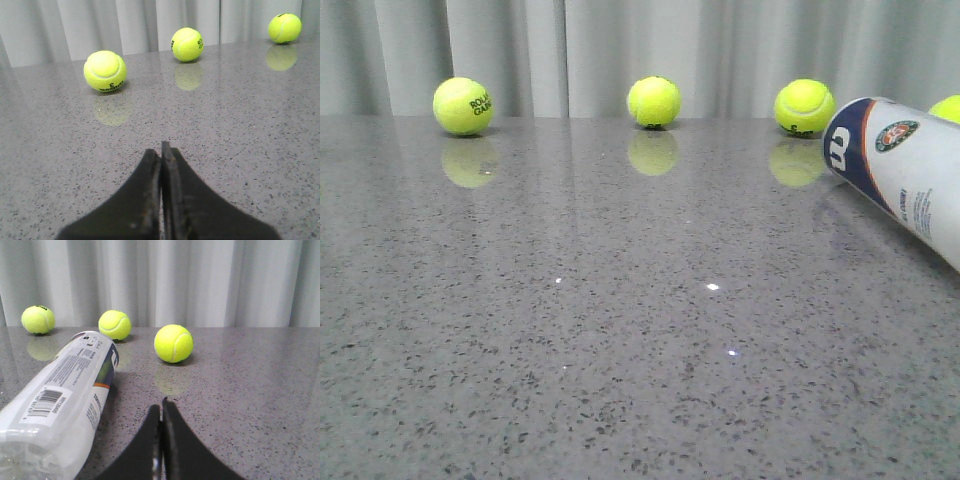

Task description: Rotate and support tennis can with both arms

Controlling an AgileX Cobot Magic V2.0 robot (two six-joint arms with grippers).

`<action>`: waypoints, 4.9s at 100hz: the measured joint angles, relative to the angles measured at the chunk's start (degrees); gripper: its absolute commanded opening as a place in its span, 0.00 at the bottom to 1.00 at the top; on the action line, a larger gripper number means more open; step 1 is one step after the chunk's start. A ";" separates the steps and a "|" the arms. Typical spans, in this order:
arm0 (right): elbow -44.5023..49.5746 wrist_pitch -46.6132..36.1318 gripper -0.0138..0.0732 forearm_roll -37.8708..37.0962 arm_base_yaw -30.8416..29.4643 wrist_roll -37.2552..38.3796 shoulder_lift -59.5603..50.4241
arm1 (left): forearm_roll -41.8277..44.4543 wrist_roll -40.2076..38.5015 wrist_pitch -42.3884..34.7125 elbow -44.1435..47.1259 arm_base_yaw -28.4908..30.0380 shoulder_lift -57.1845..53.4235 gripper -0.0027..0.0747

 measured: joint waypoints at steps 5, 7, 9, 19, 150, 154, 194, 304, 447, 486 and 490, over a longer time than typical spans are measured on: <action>0.00 0.00 0.09 0.00 0.00 0.00 0.00 | 0.00 0.00 0.00 0.00 0.00 0.00 0.01; 0.00 0.00 0.09 0.00 0.00 0.00 0.00 | 0.00 0.00 0.00 0.00 0.00 0.00 0.01; 0.00 0.00 0.09 0.00 0.00 0.00 0.00 | 0.00 0.00 0.00 0.00 0.00 0.00 0.01; 0.00 0.00 0.09 0.00 0.00 0.00 0.00 | 0.00 0.00 0.00 0.00 0.00 0.00 0.01; -16.53 21.71 0.09 1.26 0.00 0.00 9.14 | 0.00 0.00 0.00 0.00 0.00 0.00 0.01; -18.62 24.01 0.09 1.39 0.00 0.00 11.16 | 0.00 0.00 0.00 0.00 0.00 0.00 0.01; -37.76 41.47 0.52 1.57 0.00 0.00 34.15 | 0.00 0.00 0.00 0.00 0.00 0.00 0.01; -67.12 62.12 0.87 24.54 2.14 -5.94 77.86 | 0.00 0.00 0.00 0.00 0.00 0.00 0.01; -82.00 61.44 0.46 23.55 22.13 -67.52 90.05 | 0.00 0.00 0.00 0.00 0.00 0.00 0.01; -82.00 61.44 0.46 21.69 22.62 -76.27 96.21 | 0.00 0.00 0.00 0.00 0.00 0.00 0.01; -82.00 61.44 0.46 21.66 22.62 -76.51 96.72 | 0.00 0.00 0.00 0.00 0.00 0.00 0.01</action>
